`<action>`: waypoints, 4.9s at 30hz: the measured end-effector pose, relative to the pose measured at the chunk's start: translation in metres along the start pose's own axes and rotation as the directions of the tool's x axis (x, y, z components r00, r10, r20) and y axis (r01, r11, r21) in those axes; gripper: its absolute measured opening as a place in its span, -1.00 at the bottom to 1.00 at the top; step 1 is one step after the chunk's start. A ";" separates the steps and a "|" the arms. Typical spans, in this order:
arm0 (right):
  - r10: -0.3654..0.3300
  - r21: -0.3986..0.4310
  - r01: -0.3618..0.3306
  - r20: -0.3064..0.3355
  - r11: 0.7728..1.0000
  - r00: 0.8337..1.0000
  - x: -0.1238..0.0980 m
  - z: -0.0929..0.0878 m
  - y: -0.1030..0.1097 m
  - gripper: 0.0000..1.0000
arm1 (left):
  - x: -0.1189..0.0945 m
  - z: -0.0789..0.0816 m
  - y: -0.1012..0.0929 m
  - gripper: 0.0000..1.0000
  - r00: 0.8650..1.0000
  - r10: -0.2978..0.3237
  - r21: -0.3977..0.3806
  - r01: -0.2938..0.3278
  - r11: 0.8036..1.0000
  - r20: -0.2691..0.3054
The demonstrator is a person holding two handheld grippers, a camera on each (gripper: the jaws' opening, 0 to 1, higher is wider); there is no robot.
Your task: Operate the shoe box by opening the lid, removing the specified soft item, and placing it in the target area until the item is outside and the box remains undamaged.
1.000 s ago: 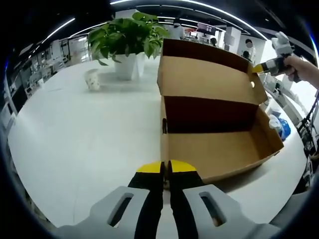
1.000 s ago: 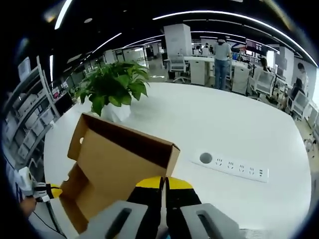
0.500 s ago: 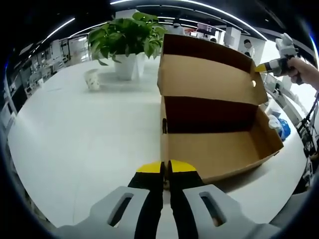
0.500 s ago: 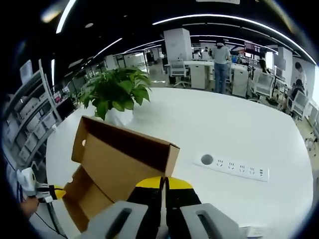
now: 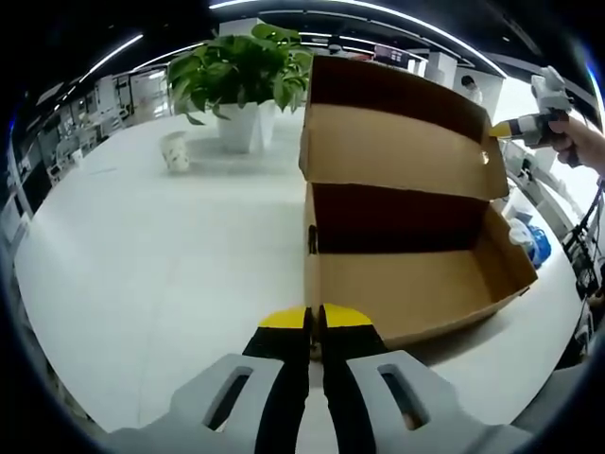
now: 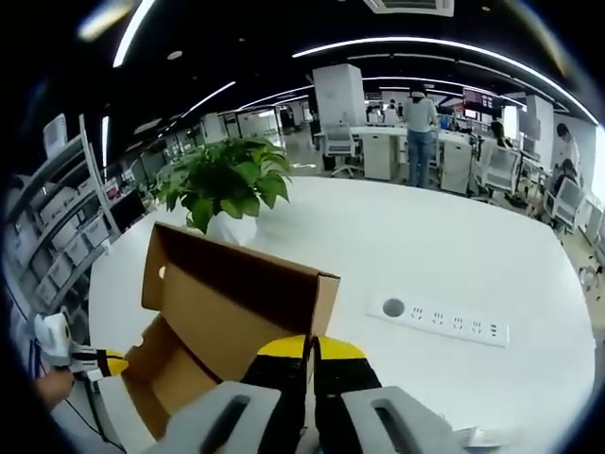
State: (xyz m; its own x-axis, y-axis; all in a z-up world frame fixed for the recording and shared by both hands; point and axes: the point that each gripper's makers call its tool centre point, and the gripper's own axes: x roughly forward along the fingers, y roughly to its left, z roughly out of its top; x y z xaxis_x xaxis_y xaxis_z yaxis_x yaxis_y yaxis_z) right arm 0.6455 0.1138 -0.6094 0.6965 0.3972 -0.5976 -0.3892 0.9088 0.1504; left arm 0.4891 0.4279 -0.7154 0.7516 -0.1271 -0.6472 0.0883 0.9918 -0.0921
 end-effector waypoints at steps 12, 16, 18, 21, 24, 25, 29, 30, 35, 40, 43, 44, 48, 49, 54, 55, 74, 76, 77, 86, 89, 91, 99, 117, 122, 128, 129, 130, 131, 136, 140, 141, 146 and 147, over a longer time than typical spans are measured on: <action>0.007 -0.024 -0.006 0.027 1.000 1.000 -0.009 -0.001 0.004 -1.00 | 0.001 0.001 0.000 -0.98 1.000 -0.002 0.002 0.002 1.000 0.002; 0.009 -0.039 -0.008 0.038 0.999 0.999 -0.013 -0.002 0.008 -1.00 | 0.001 0.001 0.001 -0.98 1.000 0.001 0.004 -0.001 1.000 0.002; 0.009 -0.047 -0.007 0.043 0.999 0.999 -0.016 -0.003 0.009 -1.00 | 0.001 0.001 0.000 -0.98 1.000 0.001 0.004 -0.001 1.000 0.003; 0.011 -0.053 -0.009 0.050 0.999 0.999 -0.019 -0.004 0.010 -1.00 | 0.001 0.001 0.000 -0.98 1.000 0.000 0.004 0.000 1.000 0.003; 0.014 -0.061 -0.010 0.057 0.998 0.998 -0.022 -0.005 0.012 -1.00 | 0.001 0.001 0.000 -0.98 1.000 0.001 0.005 -0.001 1.000 0.004; 0.014 -0.062 -0.011 0.058 0.998 0.998 -0.023 -0.006 0.013 -1.00 | 0.001 0.001 0.000 -0.98 1.000 0.000 0.003 0.000 1.000 0.004; 0.017 -0.080 -0.011 0.067 0.997 0.998 -0.027 -0.007 0.015 -1.00 | 0.001 0.001 0.000 -0.98 1.000 -0.001 0.004 0.001 1.000 0.003; 0.016 -0.084 -0.010 0.069 0.996 0.997 -0.027 -0.008 0.015 -1.00 | 0.001 0.001 0.000 -0.98 1.000 -0.001 0.004 0.001 1.000 0.003; 0.012 -0.101 -0.003 0.090 0.995 0.996 -0.032 -0.010 0.019 -1.00 | 0.001 0.000 0.000 -0.97 1.000 -0.001 -0.004 0.001 1.000 0.006; 0.012 -0.116 0.000 0.105 0.993 0.994 -0.036 -0.012 0.021 -1.00 | 0.001 0.000 0.000 -0.97 1.000 -0.003 -0.006 0.003 1.000 0.006; 0.010 -0.112 0.004 0.122 0.994 0.992 -0.039 -0.014 0.023 -1.00 | 0.001 0.001 0.000 -0.97 1.000 -0.002 -0.008 0.003 1.000 0.007; 0.009 -0.113 0.005 0.127 0.994 0.992 -0.040 -0.015 0.024 -1.00 | 0.001 0.001 0.000 -0.97 1.000 -0.003 -0.009 0.003 1.000 0.008; 0.009 -0.123 0.008 0.143 0.992 0.990 -0.044 -0.018 0.026 -1.00 | 0.001 0.000 0.001 -0.97 1.000 -0.003 -0.020 0.004 1.000 0.011; 0.010 -0.121 0.008 0.145 0.993 0.989 -0.045 -0.018 0.027 -1.00 | 0.001 0.000 0.001 -0.97 1.000 -0.003 -0.024 0.004 1.000 0.011; 0.008 -0.135 0.013 0.158 0.991 0.987 -0.049 -0.022 0.030 -1.00 | 0.001 0.000 0.001 -0.96 1.000 -0.005 -0.039 0.005 0.999 0.019; 0.008 -0.135 0.014 0.161 0.991 0.987 -0.049 -0.022 0.030 -1.00 | 0.001 0.000 0.002 -0.96 1.000 -0.005 -0.041 0.006 0.999 0.020; 0.011 -0.173 0.022 0.188 0.985 0.982 -0.061 -0.037 0.037 -1.00 | -0.005 -0.001 -0.002 -0.95 0.999 -0.012 -0.041 0.013 0.999 0.037; 0.012 -0.171 0.021 0.195 0.985 0.981 -0.061 -0.038 0.037 -1.00 | -0.006 -0.001 -0.003 -0.95 0.999 -0.013 -0.039 0.015 0.999 0.038; 0.013 -0.178 0.023 0.195 0.984 0.981 -0.061 -0.040 0.038 -1.00 | -0.006 -0.002 -0.003 -0.95 0.999 -0.014 -0.040 0.016 0.999 0.039; 0.023 -0.189 0.013 0.191 0.982 0.981 -0.068 -0.051 0.044 -1.00 | -0.009 -0.002 -0.005 -0.94 0.999 -0.018 -0.027 0.019 0.999 0.043; 0.022 -0.193 0.016 0.193 0.981 0.981 -0.070 -0.056 0.047 -1.00 | -0.009 -0.002 -0.005 -0.94 0.999 -0.020 -0.029 0.021 0.999 0.043; 0.021 -0.196 0.017 0.191 0.980 0.981 -0.071 -0.060 0.048 -1.00 | -0.009 -0.002 -0.005 -0.94 0.999 -0.021 -0.027 0.022 0.999 0.043; 0.024 -0.185 0.011 0.186 0.983 0.982 -0.075 -0.070 0.053 -1.00 | -0.009 -0.001 -0.004 -0.94 0.999 -0.021 -0.009 0.022 1.000 0.044; 0.027 -0.172 0.004 0.175 0.985 0.984 -0.079 -0.086 0.058 -1.00 | -0.010 0.009 -0.003 -0.88 0.997 -0.018 0.060 0.014 0.998 0.071; 0.028 -0.161 0.000 0.170 0.987 0.985 -0.080 -0.091 0.060 -1.00 | -0.015 0.021 -0.003 -0.82 0.994 -0.026 0.072 0.018 0.997 0.109; 0.030 -0.153 -0.005 0.162 0.988 0.986 -0.081 -0.098 0.061 -1.00 | -0.019 0.027 -0.004 -0.81 0.992 -0.042 0.095 0.031 0.995 0.121; 0.029 -0.156 -0.004 0.161 0.988 0.986 -0.081 -0.099 0.061 -1.00 | -0.021 0.029 -0.004 -0.81 0.991 -0.044 0.102 0.031 0.994 0.125; 0.029 -0.155 -0.004 0.161 0.988 0.986 -0.081 -0.099 0.061 -1.00 | -0.022 0.030 -0.003 -0.81 0.991 -0.045 0.102 0.032 0.994 0.127; 0.030 -0.153 -0.005 0.161 0.988 0.987 -0.081 -0.100 0.062 -1.00 | -0.023 0.032 -0.004 -0.81 0.990 -0.049 0.102 0.035 0.994 0.132; 0.029 -0.149 -0.006 0.154 0.989 0.988 -0.080 -0.106 0.062 -1.00 | -0.027 0.039 -0.004 -0.80 0.987 -0.059 0.131 0.039 0.991 0.146; 0.028 -0.142 -0.007 0.147 0.990 0.989 -0.080 -0.113 0.062 -1.00 | -0.031 0.047 -0.005 -0.80 0.984 -0.062 0.140 0.039 0.989 0.167; 0.030 -0.136 -0.010 0.140 0.991 0.990 -0.079 -0.115 0.062 -1.00 | -0.032 0.049 -0.005 -0.79 0.983 -0.066 0.142 0.041 0.989 0.173; 0.035 -0.144 -0.016 0.128 0.989 0.991 -0.079 -0.123 0.064 -1.00 | -0.036 0.056 -0.010 -0.79 0.978 -0.078 0.163 0.046 0.986 0.193; 0.035 -0.143 -0.017 0.125 0.990 0.992 -0.079 -0.124 0.064 -1.00 | -0.036 0.057 -0.011 -0.79 0.977 -0.080 0.170 0.046 0.984 0.198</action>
State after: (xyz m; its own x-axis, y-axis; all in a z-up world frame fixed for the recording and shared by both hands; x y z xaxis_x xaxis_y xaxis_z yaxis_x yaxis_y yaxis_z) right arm 0.4904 0.1251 -0.6503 0.7523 0.4414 -0.4891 -0.4830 0.8744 0.0462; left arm 0.4981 0.4219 -0.6476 0.8565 -0.2011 -0.4753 0.2326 0.9725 0.0076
